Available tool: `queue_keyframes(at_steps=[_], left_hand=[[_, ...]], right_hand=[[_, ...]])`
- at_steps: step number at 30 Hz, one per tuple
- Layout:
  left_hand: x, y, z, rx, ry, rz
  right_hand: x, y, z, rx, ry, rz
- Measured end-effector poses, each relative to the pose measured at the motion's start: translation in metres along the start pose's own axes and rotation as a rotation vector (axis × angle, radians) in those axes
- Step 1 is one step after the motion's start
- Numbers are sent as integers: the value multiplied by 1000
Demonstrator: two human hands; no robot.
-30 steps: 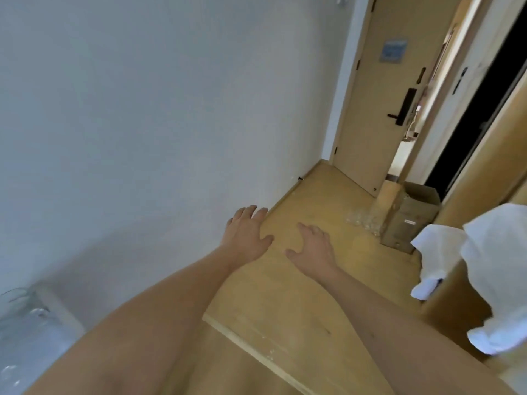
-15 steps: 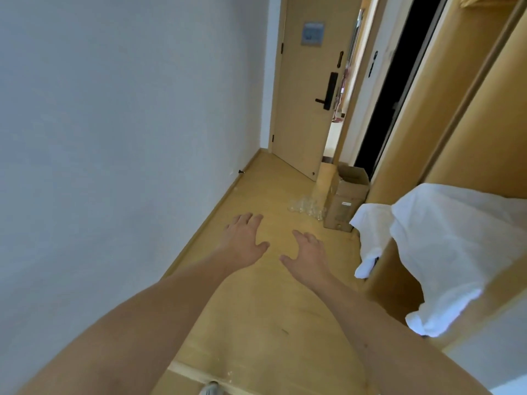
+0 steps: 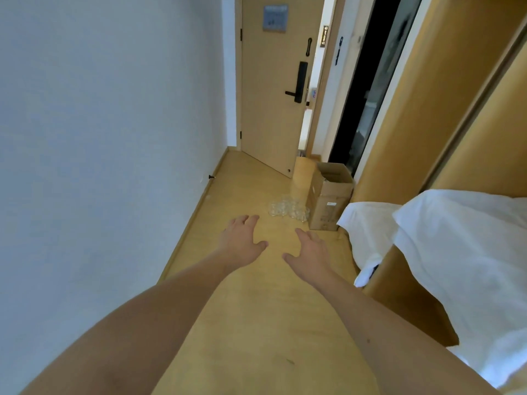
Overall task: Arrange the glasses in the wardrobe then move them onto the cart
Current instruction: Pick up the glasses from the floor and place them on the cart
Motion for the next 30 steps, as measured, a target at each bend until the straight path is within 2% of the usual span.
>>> queue_keyframes(at_steps=[10, 21, 30], left_hand=[[-4, -15, 123, 70, -34, 25], [-70, -65, 306, 85, -5, 7], [-111, -105, 430, 143, 41, 32]], right_hand=[[-27, -15, 109, 19, -65, 8], [-129, 14, 285, -41, -91, 47], [-197, 24, 407, 44, -116, 47]])
Point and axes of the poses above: each hand's wrist, its own z-axis towards the middle knuckle, its own y-axis out of the back of the hand, x = y × z, the point moved 2 cm from there along z, towards the middle knuckle, and after that the axes turned 8 degrees about y, right-handed, at the moved point
